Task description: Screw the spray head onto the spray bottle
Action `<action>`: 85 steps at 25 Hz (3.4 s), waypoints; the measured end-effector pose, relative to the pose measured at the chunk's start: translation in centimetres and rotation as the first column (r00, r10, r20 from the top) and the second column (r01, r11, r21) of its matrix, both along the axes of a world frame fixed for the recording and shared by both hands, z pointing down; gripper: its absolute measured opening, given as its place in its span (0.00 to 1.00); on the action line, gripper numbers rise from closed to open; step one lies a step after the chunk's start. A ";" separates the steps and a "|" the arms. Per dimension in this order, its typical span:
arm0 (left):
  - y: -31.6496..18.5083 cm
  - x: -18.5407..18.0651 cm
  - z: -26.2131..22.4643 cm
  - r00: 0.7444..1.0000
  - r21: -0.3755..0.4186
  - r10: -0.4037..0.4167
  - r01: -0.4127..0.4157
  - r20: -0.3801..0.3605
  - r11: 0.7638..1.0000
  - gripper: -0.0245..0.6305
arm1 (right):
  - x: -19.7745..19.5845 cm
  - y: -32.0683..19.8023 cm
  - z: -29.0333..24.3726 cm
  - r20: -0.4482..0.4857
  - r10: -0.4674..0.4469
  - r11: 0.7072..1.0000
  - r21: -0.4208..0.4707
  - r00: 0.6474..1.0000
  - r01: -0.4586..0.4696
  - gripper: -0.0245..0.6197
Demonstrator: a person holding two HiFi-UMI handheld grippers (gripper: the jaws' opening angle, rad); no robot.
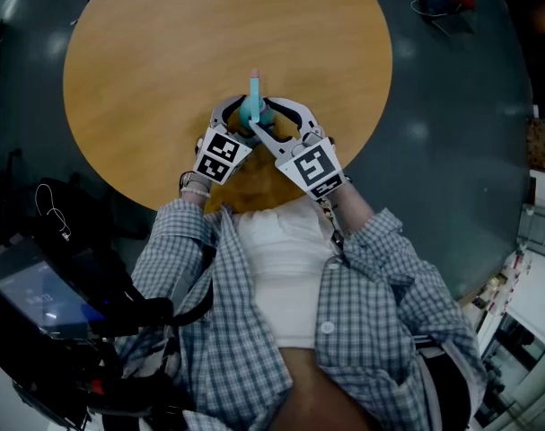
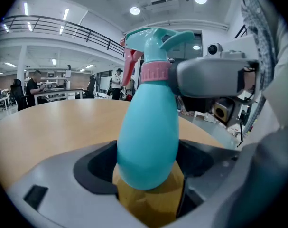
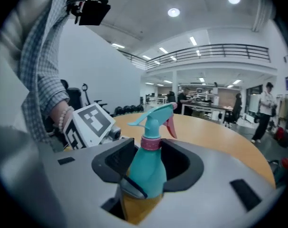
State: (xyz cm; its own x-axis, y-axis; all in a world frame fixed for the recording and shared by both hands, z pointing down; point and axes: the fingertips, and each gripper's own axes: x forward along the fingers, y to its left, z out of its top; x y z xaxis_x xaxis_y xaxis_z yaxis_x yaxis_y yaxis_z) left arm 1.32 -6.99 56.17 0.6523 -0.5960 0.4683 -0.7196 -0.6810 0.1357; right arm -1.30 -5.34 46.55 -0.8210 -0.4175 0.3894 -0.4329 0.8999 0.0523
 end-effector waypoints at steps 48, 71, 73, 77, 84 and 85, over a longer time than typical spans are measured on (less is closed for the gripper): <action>0.2 0.0 -0.1 1.000 0.000 -0.006 0.006 -0.011 1.000 0.63 | 0.6 0.0 -0.6 -0.015 0.272 0.957 0.110 0.962 -0.269 0.21; 2.8 0.1 0.0 0.998 0.006 0.043 -0.044 0.049 0.999 0.63 | 2.4 1.5 0.9 -0.082 0.070 0.998 -0.004 0.994 -0.070 0.30; 3.7 -0.5 -0.6 0.999 0.011 0.011 -0.011 0.044 1.000 0.63 | 3.2 2.4 0.9 -0.086 0.069 0.997 -0.008 0.994 -0.070 0.30; 4.1 -2.3 -0.7 0.998 0.016 -0.047 0.047 0.043 0.999 0.59 | 4.9 2.4 2.6 -0.094 0.102 0.993 -0.048 0.990 -0.106 0.30; 6.1 -4.2 -1.7 0.991 0.049 -0.120 0.118 0.053 0.992 0.17 | 7.7 2.8 4.8 -0.113 0.203 0.974 -0.082 0.973 -0.213 0.07; 6.4 -4.3 -1.9 0.991 0.053 -0.123 0.120 0.051 0.991 0.12 | 7.8 2.9 4.8 -0.108 0.206 0.973 -0.083 0.973 -0.215 0.04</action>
